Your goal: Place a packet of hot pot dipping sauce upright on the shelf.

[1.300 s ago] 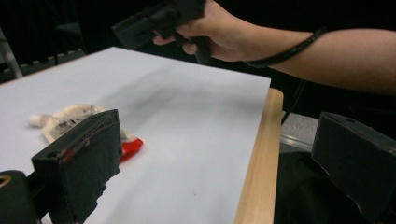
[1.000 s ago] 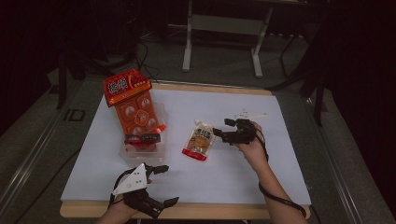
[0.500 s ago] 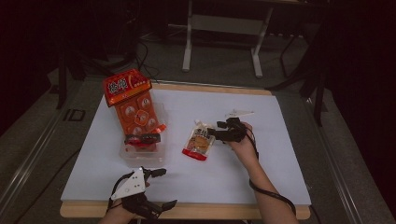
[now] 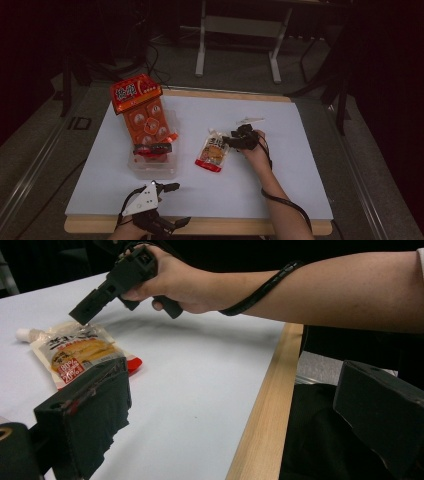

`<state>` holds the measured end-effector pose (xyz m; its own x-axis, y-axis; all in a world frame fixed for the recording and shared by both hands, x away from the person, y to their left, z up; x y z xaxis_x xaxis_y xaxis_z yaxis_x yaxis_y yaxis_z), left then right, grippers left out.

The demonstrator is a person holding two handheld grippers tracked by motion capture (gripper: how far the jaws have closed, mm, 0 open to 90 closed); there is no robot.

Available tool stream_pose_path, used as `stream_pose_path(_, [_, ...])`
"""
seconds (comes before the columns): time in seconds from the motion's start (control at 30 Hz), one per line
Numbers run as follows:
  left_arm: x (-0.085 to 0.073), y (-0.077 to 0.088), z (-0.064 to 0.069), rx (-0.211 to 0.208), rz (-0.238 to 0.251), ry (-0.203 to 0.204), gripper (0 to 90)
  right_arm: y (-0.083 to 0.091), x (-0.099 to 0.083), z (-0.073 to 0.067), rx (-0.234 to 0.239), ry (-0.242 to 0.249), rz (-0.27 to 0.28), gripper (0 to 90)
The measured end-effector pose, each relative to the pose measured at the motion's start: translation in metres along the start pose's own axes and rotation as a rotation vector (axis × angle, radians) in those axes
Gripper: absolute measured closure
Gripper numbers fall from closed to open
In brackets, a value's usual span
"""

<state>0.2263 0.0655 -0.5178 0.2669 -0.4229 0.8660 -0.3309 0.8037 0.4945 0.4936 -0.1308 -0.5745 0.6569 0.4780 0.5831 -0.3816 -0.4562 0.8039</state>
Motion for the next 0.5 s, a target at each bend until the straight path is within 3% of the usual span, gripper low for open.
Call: stream_pose_path(0.5, [-0.003, 0.000, -0.002, -0.002, -0.008, 0.003, 2.3, -0.016, -0.004, 0.002, -0.050, -0.016, -0.049, 49.9])
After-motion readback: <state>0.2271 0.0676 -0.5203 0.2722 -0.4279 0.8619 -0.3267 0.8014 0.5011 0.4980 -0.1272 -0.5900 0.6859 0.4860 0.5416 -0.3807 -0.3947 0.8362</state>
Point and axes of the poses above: each handheld gripper's, and its own axes: y roughly backward along the jaws, x roughly out of its top, z roughly to its right, the point moved 8 cm from there along -y, roughly forward along the jaws, and after that the axes turned 13 degrees about -z, right-handed, at the moved point
